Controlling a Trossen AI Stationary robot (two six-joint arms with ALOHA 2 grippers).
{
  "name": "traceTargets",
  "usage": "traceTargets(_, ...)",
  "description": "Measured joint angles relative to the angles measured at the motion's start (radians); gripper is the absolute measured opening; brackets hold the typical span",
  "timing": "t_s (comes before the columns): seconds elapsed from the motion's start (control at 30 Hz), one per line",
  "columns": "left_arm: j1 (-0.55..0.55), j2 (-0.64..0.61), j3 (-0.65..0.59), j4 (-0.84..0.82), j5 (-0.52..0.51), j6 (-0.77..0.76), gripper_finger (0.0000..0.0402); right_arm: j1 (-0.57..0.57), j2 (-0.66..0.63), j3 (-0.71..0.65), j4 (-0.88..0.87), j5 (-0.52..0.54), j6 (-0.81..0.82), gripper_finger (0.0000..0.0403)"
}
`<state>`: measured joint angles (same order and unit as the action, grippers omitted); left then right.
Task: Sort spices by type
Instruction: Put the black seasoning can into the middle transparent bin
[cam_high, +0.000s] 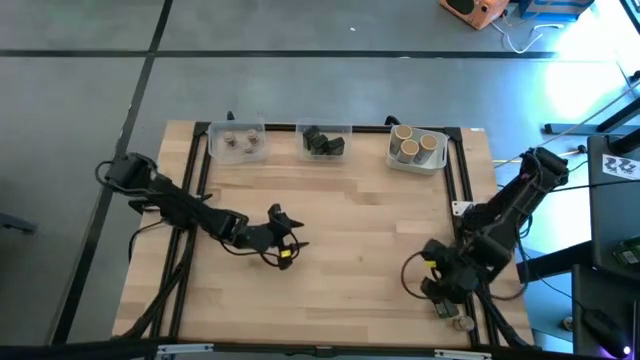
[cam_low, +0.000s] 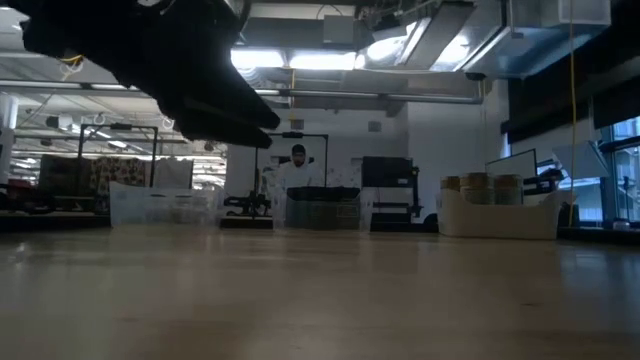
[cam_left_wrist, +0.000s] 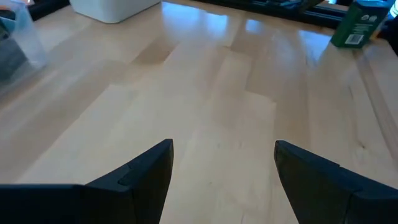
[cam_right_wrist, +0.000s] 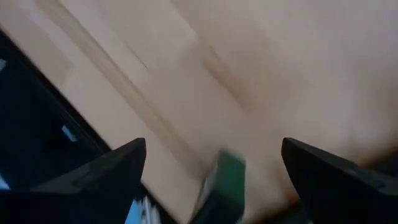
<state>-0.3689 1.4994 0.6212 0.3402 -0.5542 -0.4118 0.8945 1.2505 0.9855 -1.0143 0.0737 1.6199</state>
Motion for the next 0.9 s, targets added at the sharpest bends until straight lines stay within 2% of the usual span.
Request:
traceTargets(0.1,-0.006,0.046,0.000,0.058,0.000,0.000,0.0263,0.084,0.029,0.000,0.009,-0.063,0.188,0.0374)
traceTargets(0.3,-0.006,0.081,0.000,0.137,0.000,-0.001,0.0263,0.187,0.108,0.000,0.016,-0.124,0.403,0.0374)
traceTargets(0.5,-0.006,0.081,0.001,0.186,0.000,-0.011,0.0263,0.206,0.190,0.000,0.092,-0.156,0.432,0.0374)
traceTargets(0.8,-0.006,0.081,0.001,0.190,0.000,-0.027,0.0263,0.205,0.273,0.000,0.111,-0.206,0.465,0.0373)
traceTargets(0.9,-0.006,0.081,0.000,0.190,0.000,-0.026,0.0263,0.205,0.279,-0.001,0.126,-0.207,0.463,0.0357)
